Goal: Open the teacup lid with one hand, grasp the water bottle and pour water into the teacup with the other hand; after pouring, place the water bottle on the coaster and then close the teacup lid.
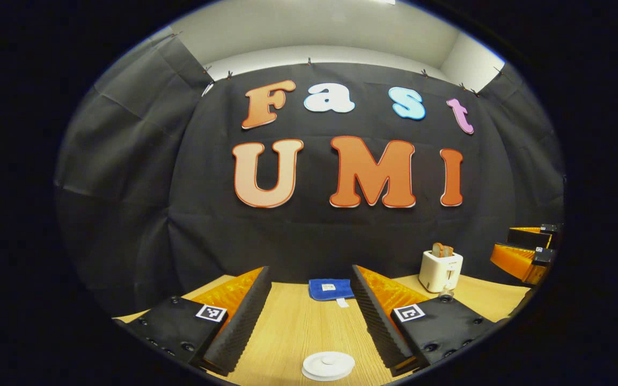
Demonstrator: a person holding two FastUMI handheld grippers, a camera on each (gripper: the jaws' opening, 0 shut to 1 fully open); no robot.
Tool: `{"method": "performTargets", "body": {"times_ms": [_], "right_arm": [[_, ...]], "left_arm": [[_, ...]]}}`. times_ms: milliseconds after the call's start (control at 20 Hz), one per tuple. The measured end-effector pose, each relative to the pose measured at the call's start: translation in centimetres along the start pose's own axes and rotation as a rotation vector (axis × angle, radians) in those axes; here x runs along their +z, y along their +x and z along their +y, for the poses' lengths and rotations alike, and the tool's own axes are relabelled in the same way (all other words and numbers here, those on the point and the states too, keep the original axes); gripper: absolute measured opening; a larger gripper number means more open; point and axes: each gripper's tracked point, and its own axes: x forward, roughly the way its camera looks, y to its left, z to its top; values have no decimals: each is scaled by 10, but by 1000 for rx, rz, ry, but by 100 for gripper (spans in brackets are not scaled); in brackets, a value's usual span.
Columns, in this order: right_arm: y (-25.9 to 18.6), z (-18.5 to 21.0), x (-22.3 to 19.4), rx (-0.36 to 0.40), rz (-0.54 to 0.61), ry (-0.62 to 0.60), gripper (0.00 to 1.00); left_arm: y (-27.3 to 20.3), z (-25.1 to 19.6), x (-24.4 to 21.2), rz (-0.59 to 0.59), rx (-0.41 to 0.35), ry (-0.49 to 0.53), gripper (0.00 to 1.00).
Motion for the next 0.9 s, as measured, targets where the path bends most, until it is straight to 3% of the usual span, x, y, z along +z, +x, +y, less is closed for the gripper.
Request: {"method": "performTargets", "body": {"times_ms": [400, 900], "right_arm": [[1, 20, -54, 45, 117, -4, 99], [-2, 31, -87, 97, 168, -2, 98]], "left_arm": [[2, -18, -64, 133, -74, 49, 97], [-3, -41, -139, 269, -162, 89, 98]]}}
